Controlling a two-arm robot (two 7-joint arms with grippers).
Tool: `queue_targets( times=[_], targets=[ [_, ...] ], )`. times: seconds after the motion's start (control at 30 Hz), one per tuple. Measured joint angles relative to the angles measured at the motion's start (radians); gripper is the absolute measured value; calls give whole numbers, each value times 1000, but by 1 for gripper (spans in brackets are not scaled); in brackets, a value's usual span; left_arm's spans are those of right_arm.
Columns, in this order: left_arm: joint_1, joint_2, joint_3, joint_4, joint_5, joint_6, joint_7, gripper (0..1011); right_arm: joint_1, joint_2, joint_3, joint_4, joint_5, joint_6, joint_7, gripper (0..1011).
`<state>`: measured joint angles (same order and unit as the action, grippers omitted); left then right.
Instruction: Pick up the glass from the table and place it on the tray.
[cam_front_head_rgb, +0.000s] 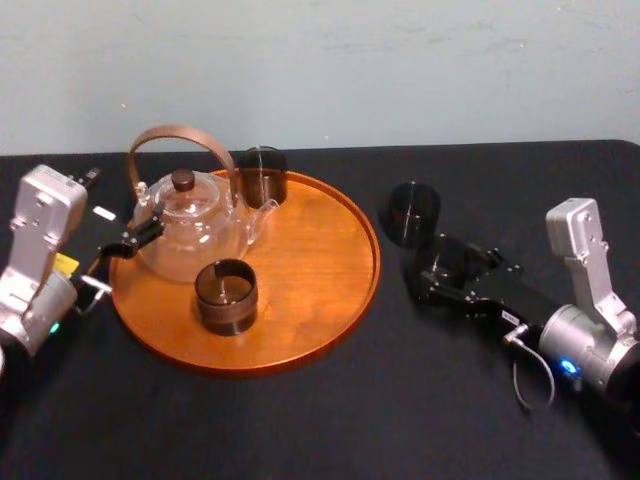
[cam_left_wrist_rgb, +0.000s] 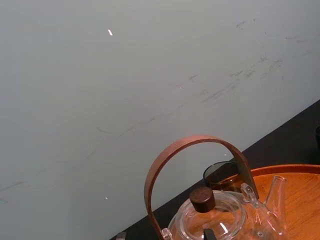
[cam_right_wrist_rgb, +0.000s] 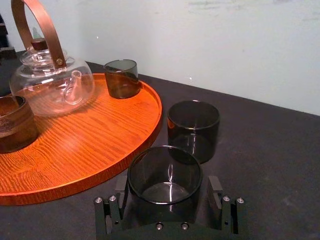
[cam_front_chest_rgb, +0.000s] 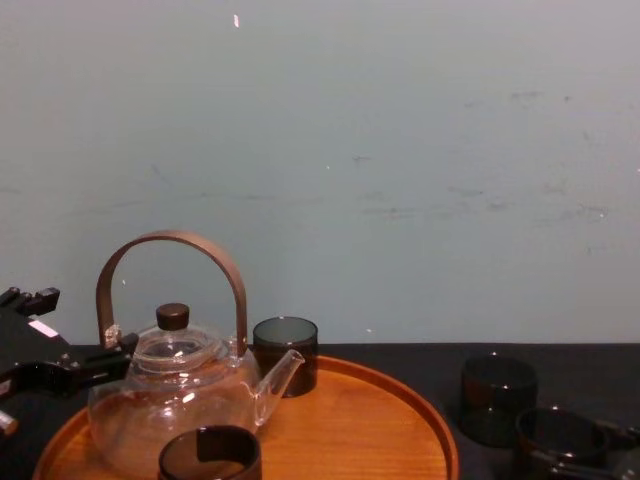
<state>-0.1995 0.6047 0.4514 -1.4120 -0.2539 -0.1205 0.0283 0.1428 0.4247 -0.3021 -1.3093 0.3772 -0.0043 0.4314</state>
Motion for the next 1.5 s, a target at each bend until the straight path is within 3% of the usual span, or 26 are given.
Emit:
queue_targets(
  times=[0.5,1.1,1.27,1.5],
  targets=[
    [0,0,0,0,0,0,0,1001,56,-21,-25,70,8,11,47,1002],
    [0,0,0,0,0,0,0,1001,60,-22,-29,75,7,5,48,1002],
    [0,0,0,0,0,0,0,1001,60,-22,-29,74,7,5,48,916],
    [0,0,0,0,0,0,0,1001,59,-21,-28,73,8,5,47,908]
  ],
)
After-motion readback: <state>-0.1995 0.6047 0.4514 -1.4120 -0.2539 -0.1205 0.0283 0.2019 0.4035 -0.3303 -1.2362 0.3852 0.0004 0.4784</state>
